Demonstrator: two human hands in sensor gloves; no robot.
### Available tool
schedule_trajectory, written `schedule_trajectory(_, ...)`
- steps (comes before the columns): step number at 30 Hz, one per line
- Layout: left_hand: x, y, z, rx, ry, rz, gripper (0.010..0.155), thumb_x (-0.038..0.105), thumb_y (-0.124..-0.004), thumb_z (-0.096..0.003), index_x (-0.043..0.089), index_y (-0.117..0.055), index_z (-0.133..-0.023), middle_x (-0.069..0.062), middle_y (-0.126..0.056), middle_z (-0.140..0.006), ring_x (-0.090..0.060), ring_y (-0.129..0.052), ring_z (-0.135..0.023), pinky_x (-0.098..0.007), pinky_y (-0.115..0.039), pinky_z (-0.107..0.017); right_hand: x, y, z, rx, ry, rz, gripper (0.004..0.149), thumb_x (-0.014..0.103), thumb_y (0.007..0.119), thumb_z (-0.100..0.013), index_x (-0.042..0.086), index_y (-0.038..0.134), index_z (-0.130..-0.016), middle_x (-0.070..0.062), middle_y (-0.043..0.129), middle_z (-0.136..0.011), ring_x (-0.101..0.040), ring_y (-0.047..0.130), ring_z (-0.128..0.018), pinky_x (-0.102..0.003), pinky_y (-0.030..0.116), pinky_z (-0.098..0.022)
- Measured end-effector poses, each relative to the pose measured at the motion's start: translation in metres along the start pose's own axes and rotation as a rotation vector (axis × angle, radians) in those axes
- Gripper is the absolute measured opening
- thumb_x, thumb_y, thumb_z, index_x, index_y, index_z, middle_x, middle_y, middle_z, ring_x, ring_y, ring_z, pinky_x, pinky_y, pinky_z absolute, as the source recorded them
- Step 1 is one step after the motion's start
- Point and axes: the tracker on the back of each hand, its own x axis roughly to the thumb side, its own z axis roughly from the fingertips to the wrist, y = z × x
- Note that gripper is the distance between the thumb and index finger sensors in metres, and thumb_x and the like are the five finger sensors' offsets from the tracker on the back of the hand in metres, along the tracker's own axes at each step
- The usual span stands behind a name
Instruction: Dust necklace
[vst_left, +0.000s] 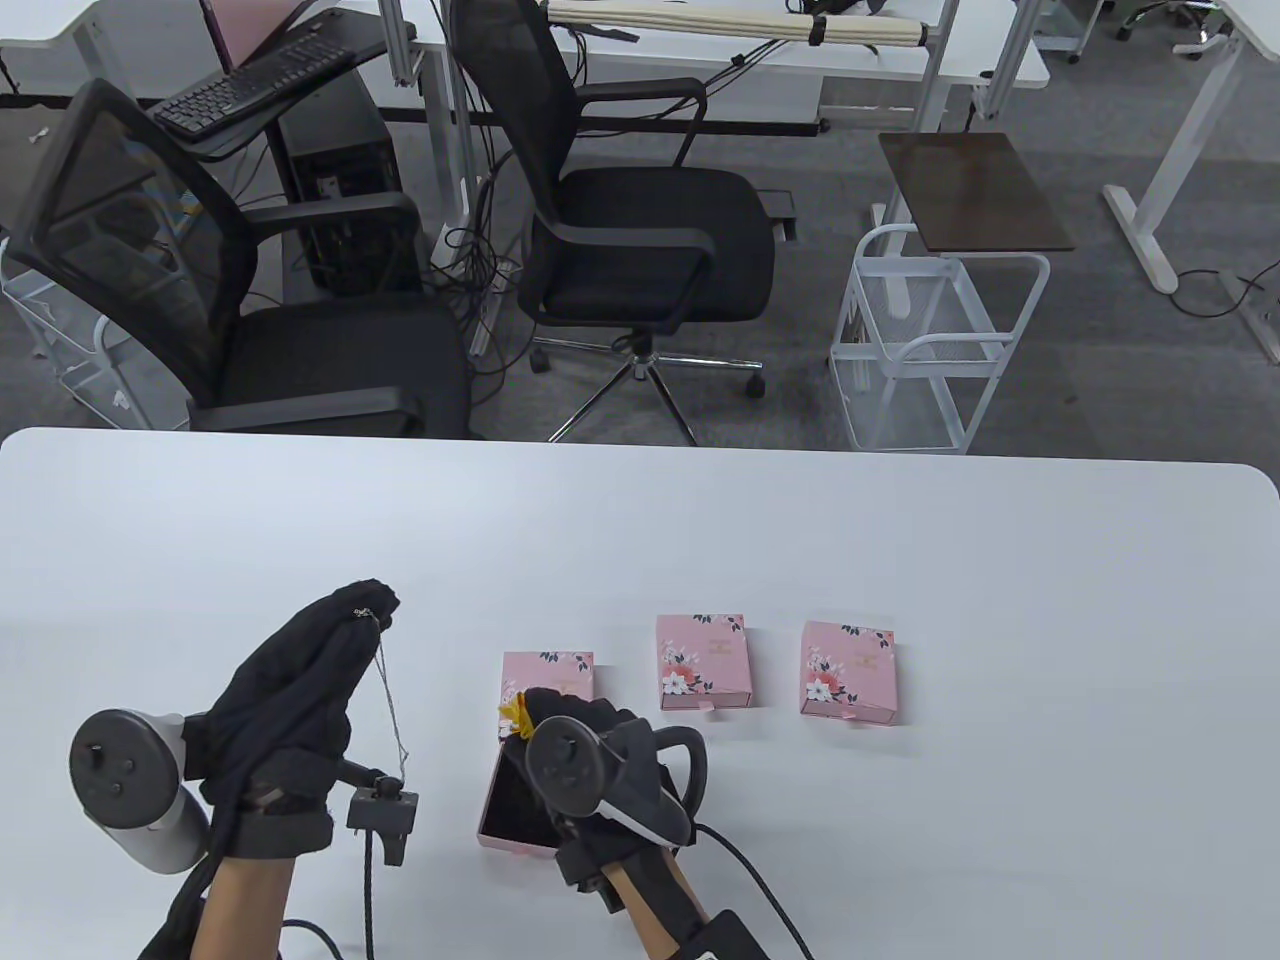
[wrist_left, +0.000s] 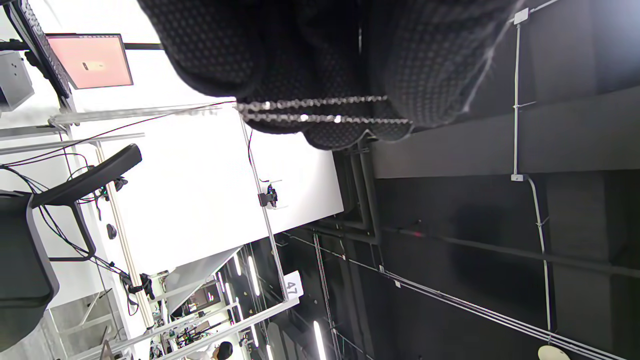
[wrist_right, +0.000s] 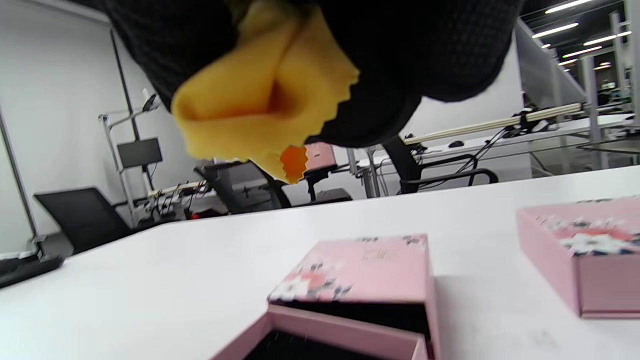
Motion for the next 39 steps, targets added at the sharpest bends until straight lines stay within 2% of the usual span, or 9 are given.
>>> schedule_trajectory(4, -0.001, -0.005, 0.001, -0.018, 0.003, -0.006, 0.035, 0.045, -0.088, -0.0545, 0.031, -0.091, -0.087, 0.000, -0.098, -0.090, -0.023, -0.093, -0.079, -0.042, -0.082, -0.057, -0.029, -0.019, 0.004, -0.023, 0.072, -0.037, 0.048, 0.040, 0.084, -0.061, 0.011, 0.074, -0.098, -0.014, 0.093, -0.076, -0.033, 0.095, -0.055, -0.048, 0.080, -0.049)
schedule_trajectory(7, -0.001, -0.011, 0.002, -0.038, 0.000, -0.022, 0.035, 0.045, -0.088, -0.0546, 0.032, -0.091, -0.087, 0.000, -0.098, -0.089, -0.021, -0.093, -0.078, -0.041, -0.083, -0.056, -0.052, -0.022, 0.012, -0.023, 0.129, -0.022, 0.049, 0.040, 0.083, -0.061, 0.011, 0.073, -0.098, -0.014, 0.092, -0.076, -0.034, 0.095, -0.055, -0.048, 0.080, -0.049)
schedule_trajectory(11, -0.002, -0.020, 0.003, -0.063, 0.001, -0.040, 0.035, 0.045, -0.088, -0.0545, 0.032, -0.092, -0.087, 0.000, -0.099, -0.089, -0.022, -0.093, -0.078, -0.042, -0.083, -0.056, -0.083, -0.007, 0.024, 0.014, 0.203, 0.004, 0.049, 0.041, 0.083, -0.061, 0.010, 0.074, -0.098, -0.015, 0.092, -0.076, -0.034, 0.095, -0.055, -0.049, 0.080, -0.049)
schedule_trajectory(16, -0.004, -0.026, 0.005, -0.082, 0.004, -0.060, 0.036, 0.045, -0.088, -0.0544, 0.031, -0.092, -0.087, 0.000, -0.099, -0.089, -0.022, -0.093, -0.078, -0.042, -0.083, -0.056, -0.110, 0.011, 0.024, 0.168, 0.299, 0.074, 0.051, 0.041, 0.082, -0.062, 0.010, 0.072, -0.101, -0.017, 0.091, -0.079, -0.036, 0.094, -0.058, -0.050, 0.078, -0.051)
schedule_trajectory(19, -0.005, -0.029, 0.005, -0.089, 0.003, -0.070, 0.035, 0.045, -0.088, -0.0544, 0.032, -0.092, -0.087, 0.000, -0.099, -0.089, -0.022, -0.093, -0.078, -0.042, -0.083, -0.056, -0.115, 0.023, 0.023, 0.297, 0.315, 0.123, 0.052, 0.042, 0.082, -0.062, 0.010, 0.071, -0.101, -0.017, 0.090, -0.080, -0.036, 0.093, -0.059, -0.051, 0.078, -0.052)
schedule_trajectory(24, -0.006, -0.033, 0.006, -0.100, 0.004, -0.080, 0.036, 0.045, -0.088, -0.0544, 0.031, -0.092, -0.087, 0.000, -0.099, -0.089, -0.022, -0.093, -0.078, -0.042, -0.083, -0.056, -0.112, 0.036, 0.024, 0.421, 0.300, 0.198, 0.054, 0.042, 0.081, -0.062, 0.011, 0.069, -0.104, -0.019, 0.086, -0.085, -0.039, 0.090, -0.065, -0.053, 0.075, -0.056)
schedule_trajectory(31, -0.007, -0.034, 0.007, -0.106, 0.004, -0.087, 0.036, 0.045, -0.088, -0.0543, 0.031, -0.092, -0.087, 0.000, -0.099, -0.088, -0.022, -0.093, -0.078, -0.042, -0.083, -0.056, -0.106, 0.044, 0.025, 0.525, 0.285, 0.230, 0.056, 0.043, 0.082, -0.062, 0.013, 0.066, -0.107, -0.022, 0.080, -0.092, -0.043, 0.085, -0.072, -0.056, 0.070, -0.060)
schedule_trajectory(33, -0.007, -0.035, 0.007, -0.107, 0.004, -0.090, 0.036, 0.045, -0.088, -0.0543, 0.031, -0.092, -0.087, 0.000, -0.099, -0.088, -0.022, -0.093, -0.078, -0.042, -0.083, -0.056, -0.106, 0.050, 0.026, 0.586, 0.295, 0.265, 0.058, 0.043, 0.081, -0.062, 0.014, 0.062, -0.109, -0.025, 0.075, -0.098, -0.046, 0.080, -0.077, -0.058, 0.068, -0.062)
schedule_trajectory(39, -0.008, -0.035, 0.007, -0.110, 0.007, -0.092, 0.036, 0.045, -0.088, -0.0545, 0.031, -0.092, -0.087, 0.000, -0.099, -0.089, -0.022, -0.093, -0.078, -0.042, -0.083, -0.056, -0.100, 0.059, 0.027, 0.653, 0.260, 0.293, 0.070, 0.044, 0.081, -0.062, 0.013, 0.047, -0.116, -0.030, 0.060, -0.107, -0.052, 0.069, -0.086, -0.062, 0.061, -0.066)
